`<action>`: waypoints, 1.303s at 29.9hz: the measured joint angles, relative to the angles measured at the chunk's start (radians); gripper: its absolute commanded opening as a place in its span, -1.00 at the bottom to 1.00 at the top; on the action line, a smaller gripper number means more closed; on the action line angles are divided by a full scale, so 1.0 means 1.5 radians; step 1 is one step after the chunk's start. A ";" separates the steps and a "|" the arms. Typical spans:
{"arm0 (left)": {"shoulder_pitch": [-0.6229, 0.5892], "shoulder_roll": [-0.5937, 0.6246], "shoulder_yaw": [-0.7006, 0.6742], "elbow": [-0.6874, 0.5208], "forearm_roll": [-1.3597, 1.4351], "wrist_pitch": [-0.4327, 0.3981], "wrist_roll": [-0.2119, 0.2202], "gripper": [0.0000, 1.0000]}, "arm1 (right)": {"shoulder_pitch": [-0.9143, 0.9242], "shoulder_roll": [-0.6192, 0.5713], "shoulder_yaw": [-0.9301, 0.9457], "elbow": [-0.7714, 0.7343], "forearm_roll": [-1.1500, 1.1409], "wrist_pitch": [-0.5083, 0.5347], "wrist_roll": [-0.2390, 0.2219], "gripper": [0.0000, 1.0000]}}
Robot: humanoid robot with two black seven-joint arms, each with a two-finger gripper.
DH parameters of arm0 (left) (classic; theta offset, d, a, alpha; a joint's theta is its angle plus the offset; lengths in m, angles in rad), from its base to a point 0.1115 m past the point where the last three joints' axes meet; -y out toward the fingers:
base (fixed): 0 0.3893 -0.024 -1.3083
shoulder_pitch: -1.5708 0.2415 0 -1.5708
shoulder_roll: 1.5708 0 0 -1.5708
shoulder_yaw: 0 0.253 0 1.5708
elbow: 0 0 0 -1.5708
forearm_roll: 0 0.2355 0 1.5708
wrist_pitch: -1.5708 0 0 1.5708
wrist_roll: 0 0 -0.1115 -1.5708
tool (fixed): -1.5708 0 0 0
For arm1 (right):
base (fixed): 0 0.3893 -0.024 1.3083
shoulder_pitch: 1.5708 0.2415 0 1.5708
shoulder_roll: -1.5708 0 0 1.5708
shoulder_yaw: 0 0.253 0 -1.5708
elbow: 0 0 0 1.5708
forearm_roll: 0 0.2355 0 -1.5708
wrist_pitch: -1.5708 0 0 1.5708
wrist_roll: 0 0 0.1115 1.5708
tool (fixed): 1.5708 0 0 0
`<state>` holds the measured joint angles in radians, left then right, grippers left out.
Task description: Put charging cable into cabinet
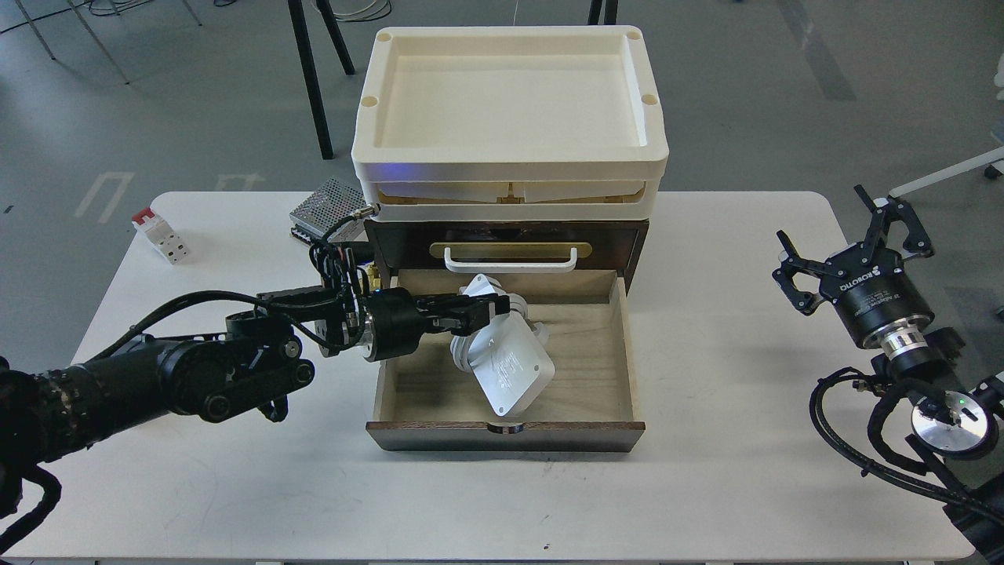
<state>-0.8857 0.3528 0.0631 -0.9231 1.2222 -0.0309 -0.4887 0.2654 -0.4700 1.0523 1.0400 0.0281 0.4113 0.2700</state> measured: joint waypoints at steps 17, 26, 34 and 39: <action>0.013 -0.010 -0.007 0.010 -0.006 -0.001 0.000 0.34 | 0.000 0.000 0.000 0.000 0.001 0.000 0.000 0.99; 0.012 0.034 -0.013 -0.016 -0.006 -0.002 0.000 0.40 | 0.000 0.000 0.000 0.000 0.001 0.000 0.000 0.99; 0.031 0.158 -0.051 -0.102 -0.008 -0.004 0.000 0.42 | 0.000 0.000 0.000 0.001 0.001 0.000 0.000 0.99; 0.064 0.232 -0.089 -0.170 -0.008 -0.007 0.000 0.42 | 0.000 0.000 0.000 0.000 0.000 0.000 0.000 0.99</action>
<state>-0.7900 0.7006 -0.0711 -1.1784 1.2100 -0.0420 -0.4888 0.2654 -0.4694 1.0523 1.0406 0.0286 0.4109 0.2699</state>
